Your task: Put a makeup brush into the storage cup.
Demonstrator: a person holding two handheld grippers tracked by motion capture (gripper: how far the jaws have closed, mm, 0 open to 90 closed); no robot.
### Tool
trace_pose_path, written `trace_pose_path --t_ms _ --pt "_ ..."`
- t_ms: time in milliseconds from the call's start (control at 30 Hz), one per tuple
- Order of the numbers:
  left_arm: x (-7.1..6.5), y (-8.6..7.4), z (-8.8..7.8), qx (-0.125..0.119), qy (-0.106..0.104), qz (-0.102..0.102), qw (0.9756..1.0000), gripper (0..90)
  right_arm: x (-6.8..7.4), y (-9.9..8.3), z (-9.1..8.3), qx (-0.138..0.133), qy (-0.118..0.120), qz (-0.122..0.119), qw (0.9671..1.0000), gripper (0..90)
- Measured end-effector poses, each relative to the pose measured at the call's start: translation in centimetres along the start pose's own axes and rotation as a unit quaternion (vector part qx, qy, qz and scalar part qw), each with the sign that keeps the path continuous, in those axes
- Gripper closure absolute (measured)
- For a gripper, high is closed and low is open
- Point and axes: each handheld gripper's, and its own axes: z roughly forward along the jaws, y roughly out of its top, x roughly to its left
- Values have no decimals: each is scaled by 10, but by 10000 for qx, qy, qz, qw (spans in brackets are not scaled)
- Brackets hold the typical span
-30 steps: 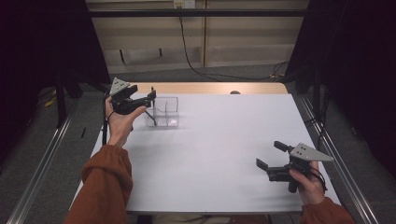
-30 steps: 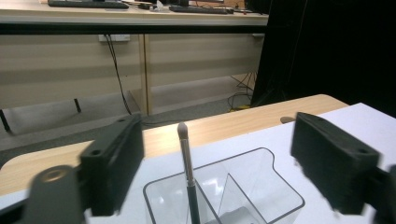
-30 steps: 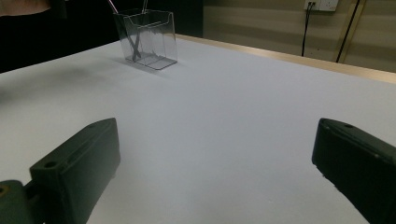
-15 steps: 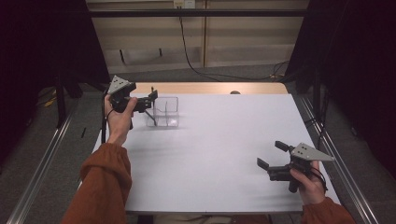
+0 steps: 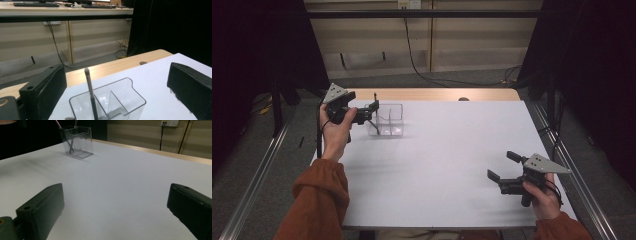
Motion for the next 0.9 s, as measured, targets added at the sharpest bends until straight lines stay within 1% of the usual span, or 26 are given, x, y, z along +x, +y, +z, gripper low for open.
trace_pose_path --t_ms 100,167,233,433,467,533,900 --pt "0 -2 -4 17 -17 31 10000 26 0 0 0 -4 -18 -7 10000 3" --pt "-2 -3 -7 2 22 61 10000 26 0 0 0 -4 -19 -12 10000 3" --pt "-2 -4 -11 -15 1 79 10000 26 0 0 0 -1 -14 -17 10000 3" --pt "-3 -10 -21 -37 -28 40 10000 26 1 1 -1 -20 -6 -25 10000 2" --pt "-3 -10 -23 -10 -36 56 10000 26 1 1 -1 -21 -5 -26 10000 3" --pt "-4 -12 -27 -36 50 72 10000 32 1 1 -1 -21 -9 -27 10000 2" --pt "-9 -25 -52 -128 -10 70 9999 32 2 1 -1 -35 -17 -38 10000 0"
